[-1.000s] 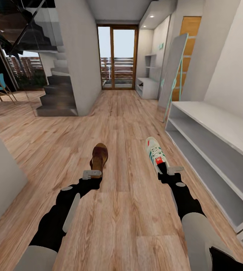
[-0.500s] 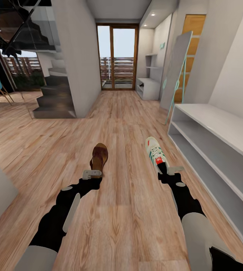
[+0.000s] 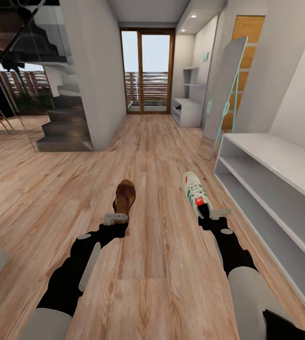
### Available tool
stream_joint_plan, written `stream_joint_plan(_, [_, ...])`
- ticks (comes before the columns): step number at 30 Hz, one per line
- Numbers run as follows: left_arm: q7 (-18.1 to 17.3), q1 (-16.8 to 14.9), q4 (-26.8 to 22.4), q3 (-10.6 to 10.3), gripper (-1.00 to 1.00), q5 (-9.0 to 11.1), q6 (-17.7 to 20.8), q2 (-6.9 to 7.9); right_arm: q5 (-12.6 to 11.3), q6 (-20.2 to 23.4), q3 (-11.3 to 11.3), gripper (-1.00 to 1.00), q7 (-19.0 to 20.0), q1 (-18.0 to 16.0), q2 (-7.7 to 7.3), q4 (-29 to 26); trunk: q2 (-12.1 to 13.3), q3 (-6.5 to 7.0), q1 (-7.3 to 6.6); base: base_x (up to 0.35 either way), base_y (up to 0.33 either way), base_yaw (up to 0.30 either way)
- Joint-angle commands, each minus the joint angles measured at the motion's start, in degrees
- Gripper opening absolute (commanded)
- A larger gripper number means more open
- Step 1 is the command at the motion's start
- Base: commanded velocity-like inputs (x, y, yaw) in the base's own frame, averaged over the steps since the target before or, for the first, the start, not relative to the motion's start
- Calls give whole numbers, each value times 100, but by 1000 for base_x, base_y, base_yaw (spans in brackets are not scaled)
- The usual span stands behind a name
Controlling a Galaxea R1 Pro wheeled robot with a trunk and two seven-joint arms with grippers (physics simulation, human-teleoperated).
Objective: Pick up the two gym shoes and the two sandals from the corridor floor and place them onto the hallstand (shoe rack) in the corridor, making sure they are on the rack and not on the floor. Arrange them so the two gym shoes are next to each other and the two sandals are next to each other.
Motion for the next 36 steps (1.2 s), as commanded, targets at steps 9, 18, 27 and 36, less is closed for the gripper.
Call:
stream_joint_plan(9, [10,-3,-6,3,-100,63,37,-1,57,18,-41,-100,52,-4,10,-17,-2,-5,2,346,0,0])
stream_joint_plan(18, [10,-3,-6,3,-100,63,36,-1,57,18,-41,-100,55,-4,10,-17,-2,-5,2,346,0,0])
stream_joint_plan(27, [10,-3,-6,3,-100,63,36,-1,57,18,-41,-100,53,-4,10,-17,-2,-5,2,346,0,0])
stream_joint_plan(36, [10,-3,-6,3,-100,63,36,-1,57,18,-41,-100,55,-4,10,-17,-2,-5,2,346,0,0])
